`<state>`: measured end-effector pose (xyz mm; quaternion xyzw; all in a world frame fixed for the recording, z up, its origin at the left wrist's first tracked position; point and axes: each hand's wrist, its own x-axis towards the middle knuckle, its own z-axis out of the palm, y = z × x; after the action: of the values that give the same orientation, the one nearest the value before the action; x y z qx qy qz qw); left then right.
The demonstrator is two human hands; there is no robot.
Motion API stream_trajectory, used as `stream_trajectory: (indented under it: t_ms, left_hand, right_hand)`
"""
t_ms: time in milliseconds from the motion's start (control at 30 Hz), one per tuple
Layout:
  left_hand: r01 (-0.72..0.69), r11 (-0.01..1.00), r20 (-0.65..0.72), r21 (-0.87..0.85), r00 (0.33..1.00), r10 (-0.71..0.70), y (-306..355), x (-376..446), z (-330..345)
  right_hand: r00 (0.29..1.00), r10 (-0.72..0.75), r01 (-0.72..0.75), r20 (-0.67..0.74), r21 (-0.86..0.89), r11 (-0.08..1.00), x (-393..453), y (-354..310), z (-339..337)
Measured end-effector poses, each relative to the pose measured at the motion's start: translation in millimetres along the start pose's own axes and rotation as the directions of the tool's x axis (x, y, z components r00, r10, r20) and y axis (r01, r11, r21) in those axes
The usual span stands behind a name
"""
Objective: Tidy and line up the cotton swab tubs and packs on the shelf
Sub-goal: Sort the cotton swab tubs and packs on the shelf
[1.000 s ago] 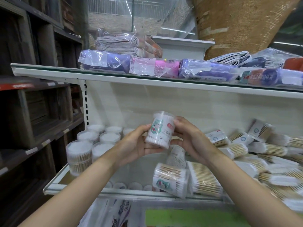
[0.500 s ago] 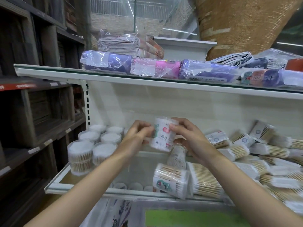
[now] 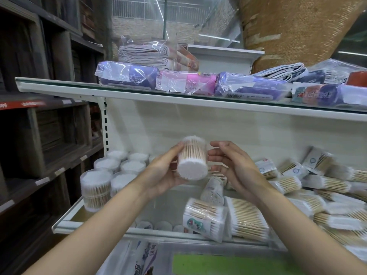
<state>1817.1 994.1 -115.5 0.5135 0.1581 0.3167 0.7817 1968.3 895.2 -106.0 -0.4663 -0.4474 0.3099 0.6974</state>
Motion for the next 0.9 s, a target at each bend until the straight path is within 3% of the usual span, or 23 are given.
stream_trajectory:
  t_ms: [300, 567, 733, 833, 900]
  left_hand:
    - [0.036, 0.993, 0.095, -0.117, 0.995, -0.025, -1.5, -4.3, 0.8]
    - [-0.166, 0.985, 0.263, -0.049, 0.949, 0.173, -3.7, -11.9, -5.6]
    - [-0.283, 0.957, 0.091, 0.067, 0.957, 0.277, -3.7, -16.6, 5.1]
    - [-0.313, 0.935, -0.040, 0.169, 0.945, 0.323, -4.2, -19.7, 12.6]
    - [-0.291, 0.896, -0.156, 0.336, 0.921, 0.358, -4.0, -22.2, 14.3]
  right_hand:
    - [0.999, -0.004, 0.006, 0.039, -0.049, 0.999, -5.0, 0.4, -5.6]
    - [0.999, -0.028, 0.034, 0.032, -0.202, 0.979, -12.3, -1.4, -11.7]
    - [0.997, -0.083, 0.081, 0.004, -0.241, 0.967, -17.9, -6.4, -16.1]
    - [0.990, -0.097, 0.124, 0.103, -0.297, 0.947, -22.2, -7.9, -11.9]
    - [0.984, -0.080, 0.133, 0.159, -0.357, 0.924, -21.6, -5.3, -4.3]
